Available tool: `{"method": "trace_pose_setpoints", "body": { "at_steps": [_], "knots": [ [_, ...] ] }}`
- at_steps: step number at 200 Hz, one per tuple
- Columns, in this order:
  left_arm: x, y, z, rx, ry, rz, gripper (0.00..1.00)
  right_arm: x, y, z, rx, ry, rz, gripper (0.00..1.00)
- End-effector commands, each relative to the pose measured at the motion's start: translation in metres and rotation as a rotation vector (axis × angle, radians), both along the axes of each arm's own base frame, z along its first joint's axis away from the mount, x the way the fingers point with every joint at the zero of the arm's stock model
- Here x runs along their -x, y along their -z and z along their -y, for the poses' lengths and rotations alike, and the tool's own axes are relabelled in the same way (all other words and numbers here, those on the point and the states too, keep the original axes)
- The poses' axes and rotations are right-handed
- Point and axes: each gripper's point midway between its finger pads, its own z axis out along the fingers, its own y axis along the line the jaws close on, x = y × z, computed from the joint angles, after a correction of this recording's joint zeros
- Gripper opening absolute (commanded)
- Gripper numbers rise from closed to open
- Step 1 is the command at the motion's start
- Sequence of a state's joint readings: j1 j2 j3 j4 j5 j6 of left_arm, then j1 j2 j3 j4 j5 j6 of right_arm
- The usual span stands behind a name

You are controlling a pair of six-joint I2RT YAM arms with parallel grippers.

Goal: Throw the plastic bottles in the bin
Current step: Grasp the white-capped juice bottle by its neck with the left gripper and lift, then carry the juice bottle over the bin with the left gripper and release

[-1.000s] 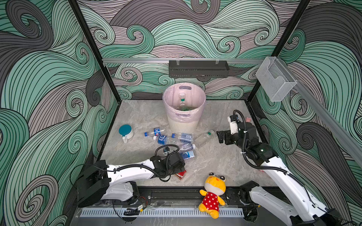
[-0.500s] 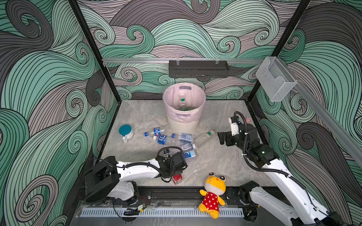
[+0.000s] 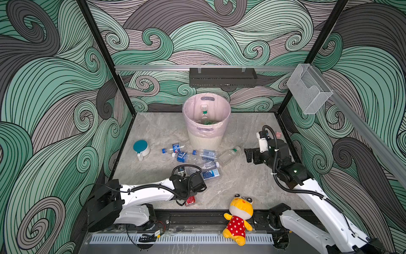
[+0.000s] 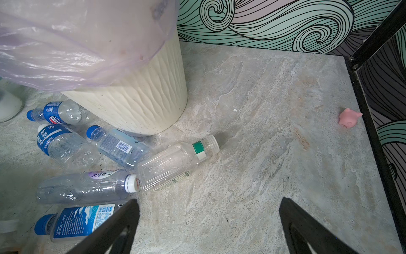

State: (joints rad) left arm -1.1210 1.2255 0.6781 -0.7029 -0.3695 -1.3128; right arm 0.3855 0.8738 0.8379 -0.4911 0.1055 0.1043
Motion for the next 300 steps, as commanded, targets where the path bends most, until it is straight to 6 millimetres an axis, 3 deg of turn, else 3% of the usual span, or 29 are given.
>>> {"method": "trace_pose_setpoints", "body": {
  "at_steps": [1,61,92,149,182,207,231,261,263,269,278,283,293,300],
  "knots": [
    [-0.012,-0.039,-0.031,-0.099,0.019,0.14,0.45,0.001,0.005,0.003,0.022,0.002,-0.014,0.99],
    [-0.026,-0.126,-0.082,-0.126,0.05,0.41,0.36,-0.004,0.006,-0.002,-0.001,-0.003,-0.018,0.99],
    [-0.032,-0.152,-0.102,-0.131,0.023,0.535,0.36,-0.004,0.01,-0.006,-0.016,-0.014,-0.032,0.99],
    [-0.041,-0.203,-0.111,-0.079,0.028,0.691,0.35,-0.001,0.012,-0.007,-0.023,-0.024,-0.04,0.98],
    [-0.059,-0.249,-0.08,-0.037,0.126,0.765,0.34,0.002,0.019,-0.008,-0.027,-0.027,-0.061,0.98],
    [-0.091,-0.278,-0.046,0.006,0.203,0.774,0.34,0.006,0.022,-0.006,-0.032,-0.023,-0.07,0.98],
    [-0.141,-0.311,-0.003,0.117,0.286,0.8,0.33,0.01,0.024,-0.005,-0.042,-0.021,-0.063,0.98],
    [-0.208,-0.386,0.051,0.19,0.402,0.861,0.32,0.013,0.031,-0.006,-0.045,-0.027,-0.09,0.98],
    [-0.217,-0.379,0.057,0.187,0.408,0.835,0.31,0.013,0.031,-0.006,-0.047,-0.026,-0.092,0.98],
    [-0.232,-0.391,0.065,0.211,0.409,0.835,0.3,0.013,0.034,-0.007,-0.05,-0.024,-0.102,0.98],
    [-0.259,-0.383,0.076,0.222,0.405,0.784,0.3,0.013,0.038,-0.008,-0.06,-0.017,-0.117,0.98],
    [-0.273,-0.379,0.082,0.228,0.399,0.761,0.38,0.013,0.04,-0.008,-0.067,-0.013,-0.125,0.98],
    [-0.288,-0.371,0.086,0.225,0.399,0.714,0.71,0.013,0.043,-0.01,-0.082,-0.01,-0.139,0.97],
    [-0.292,-0.366,0.088,0.216,0.412,0.689,0.83,0.013,0.045,-0.012,-0.089,-0.011,-0.149,0.97]
  ]
}}
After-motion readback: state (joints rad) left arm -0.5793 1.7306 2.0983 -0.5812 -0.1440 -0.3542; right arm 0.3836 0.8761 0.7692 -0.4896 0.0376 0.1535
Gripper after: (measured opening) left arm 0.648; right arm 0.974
